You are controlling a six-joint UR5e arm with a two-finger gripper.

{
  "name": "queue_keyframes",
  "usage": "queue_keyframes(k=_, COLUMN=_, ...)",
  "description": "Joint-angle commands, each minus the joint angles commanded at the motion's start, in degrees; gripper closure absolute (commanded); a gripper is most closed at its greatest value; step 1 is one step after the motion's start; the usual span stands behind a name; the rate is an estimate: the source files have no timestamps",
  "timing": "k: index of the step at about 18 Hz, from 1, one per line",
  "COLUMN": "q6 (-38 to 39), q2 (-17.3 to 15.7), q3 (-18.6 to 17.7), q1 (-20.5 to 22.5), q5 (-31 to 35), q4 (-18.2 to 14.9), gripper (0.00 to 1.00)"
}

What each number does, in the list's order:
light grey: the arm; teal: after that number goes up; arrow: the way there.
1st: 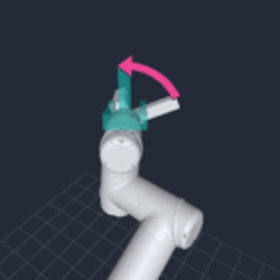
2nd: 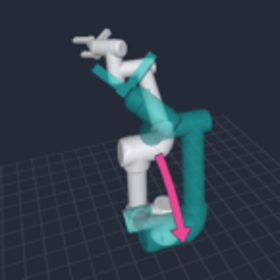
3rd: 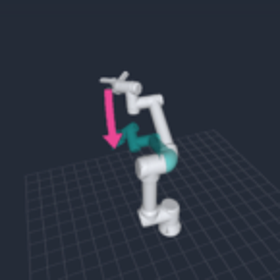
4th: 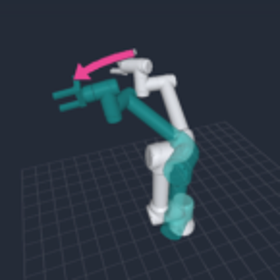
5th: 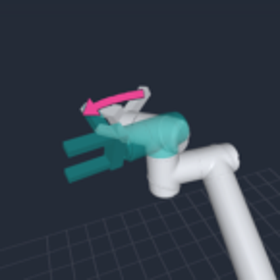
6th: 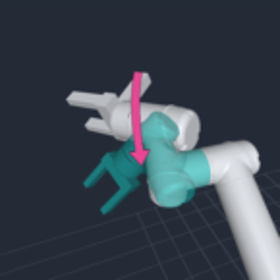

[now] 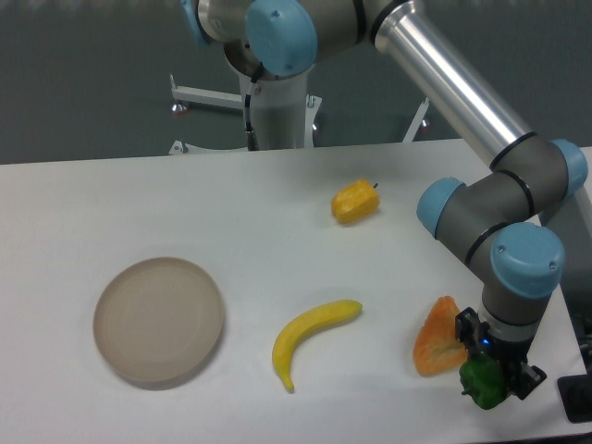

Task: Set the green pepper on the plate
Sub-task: 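Lift the held green pepper and carry it past the banana, then move the green pepper over the beige plate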

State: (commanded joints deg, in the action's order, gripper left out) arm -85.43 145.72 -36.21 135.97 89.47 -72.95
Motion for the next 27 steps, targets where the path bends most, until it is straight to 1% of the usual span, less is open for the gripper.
queue_keyframes(k=6, q6=0.18, q2=-1.05, q3=-0.79, q1=-0.53, q5=0.09, q4=-0.26, gripper=0.54)
queue_keyframes(k=10, q6=0.7, q2=-2.98, q3=-3.07, q1=-0.7, q5=0.0, q4=-0.88, gripper=0.54)
queue_keyframes(k=11, q6=0.96, q2=-3.95, q3=-4.47, q1=-0.7, q5=0.0, q4=-0.88, gripper=0.54)
queue_keyframes(k=14, q6=2.8, q2=-8.68, q3=-10.96, q1=-0.7, q5=-0.09, q4=-1.75, gripper=0.52)
queue_keyframes(k=17, q6=7.46, q2=-13.96, q3=-17.73, q1=-2.1, q5=0.0, q4=-3.25, gripper=0.52)
queue_keyframes(k=19, q6=11.14, q2=-17.12, q3=-21.08, q1=-3.16, q5=0.0, q4=-5.44, gripper=0.52)
queue_keyframes(k=21, q6=16.76, q2=-19.24, q3=-22.67, q1=-5.18, q5=-0.09, q4=-6.5, gripper=0.52)
queue_keyframes(k=24, q6=25.9, q2=-21.35, q3=-23.9, q1=-9.39, q5=-0.61, q4=-9.48, gripper=0.52)
queue_keyframes(k=25, q6=30.37, q2=-21.71, q3=-24.52, q1=-11.58, q5=-0.79, q4=-9.93, gripper=0.52)
queue_keyframes(k=27, q6=36.79, q2=-22.06, q3=-25.48, q1=-14.66, q5=-1.4, q4=-9.84, gripper=0.52)
